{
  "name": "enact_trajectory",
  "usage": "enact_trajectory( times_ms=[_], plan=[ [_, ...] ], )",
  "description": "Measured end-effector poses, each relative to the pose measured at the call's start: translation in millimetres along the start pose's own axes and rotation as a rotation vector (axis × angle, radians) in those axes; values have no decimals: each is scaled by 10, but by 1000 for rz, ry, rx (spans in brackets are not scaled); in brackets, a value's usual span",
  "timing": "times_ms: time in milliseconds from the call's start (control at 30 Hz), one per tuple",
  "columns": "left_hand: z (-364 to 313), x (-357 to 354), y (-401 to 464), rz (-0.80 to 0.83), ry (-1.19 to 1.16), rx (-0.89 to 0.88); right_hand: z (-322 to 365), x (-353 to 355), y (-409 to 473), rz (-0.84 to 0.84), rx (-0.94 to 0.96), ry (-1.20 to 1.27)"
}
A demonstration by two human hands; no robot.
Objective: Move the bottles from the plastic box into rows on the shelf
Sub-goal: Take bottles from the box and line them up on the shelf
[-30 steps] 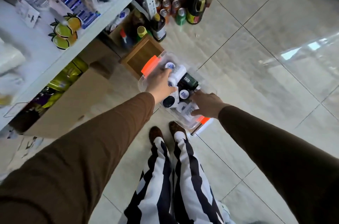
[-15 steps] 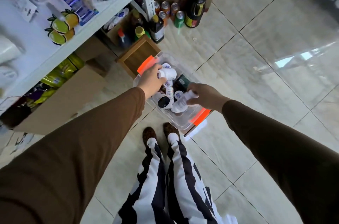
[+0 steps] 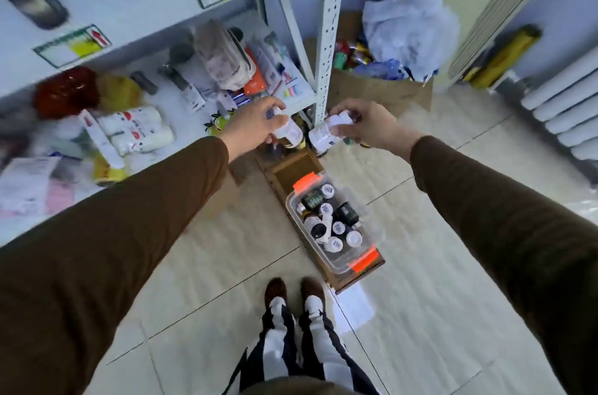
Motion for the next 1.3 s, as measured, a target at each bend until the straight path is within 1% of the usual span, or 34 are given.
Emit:
enact_trajectory(
  times_ms=[100, 167, 267, 367, 467, 567, 667, 767, 900, 967, 1033, 1133, 1167, 1300],
  plan=[
    [-234, 566, -272, -42, -105, 9, 688, 223, 135, 6, 65, 33],
    [-350, 922, -466, -69, -126, 20, 1131, 306, 216, 22, 115, 46],
    [-435, 1456, -773, -111, -132, 26, 1809, 355, 305, 84, 198, -7],
    [-455, 1960, -1164, -190, -127, 27, 2454, 321, 368, 121, 282, -78],
    [-406, 2374, -1534, -229, -168, 53, 3026, 206, 414, 164, 385, -80],
    [-276, 2782, -1919, -289, -153, 73, 3577, 3, 445, 217, 469, -89],
    [-55, 3184, -2300, -366, -139, 78, 4098, -295, 475, 270, 541, -94],
    [270, 3571, -2614, -424, -130, 100, 4583, -646, 483, 288, 609, -116],
    [671, 4048, -2983, -518, -169, 90, 5067, -1134, 533, 242, 668, -94],
    [770, 4135, -3025, -573, -179, 68, 5179, -1185, 537, 211, 682, -99],
    [1574, 4889, -3588, -682, -156, 104, 5936, -2133, 586, 197, 736, -98],
    [1709, 5023, -3568, -705, -157, 69, 6047, -2181, 613, 136, 755, -98],
    [1775, 5106, -3634, -715, -165, 51, 6106, -2308, 647, 123, 764, -103],
    [2389, 5546, -3871, -752, -144, 72, 6544, -2943, 724, 69, 773, -109]
  ],
)
Point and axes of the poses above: each hand's wrist, its own y-axis towards the middle knuckle, its own x-axis out of the back of the hand, z = x × y, the point moved 2 cm from there along y, towards the middle knuckle, and after that the axes turned 8 degrees about x, right-handed, at the moved point
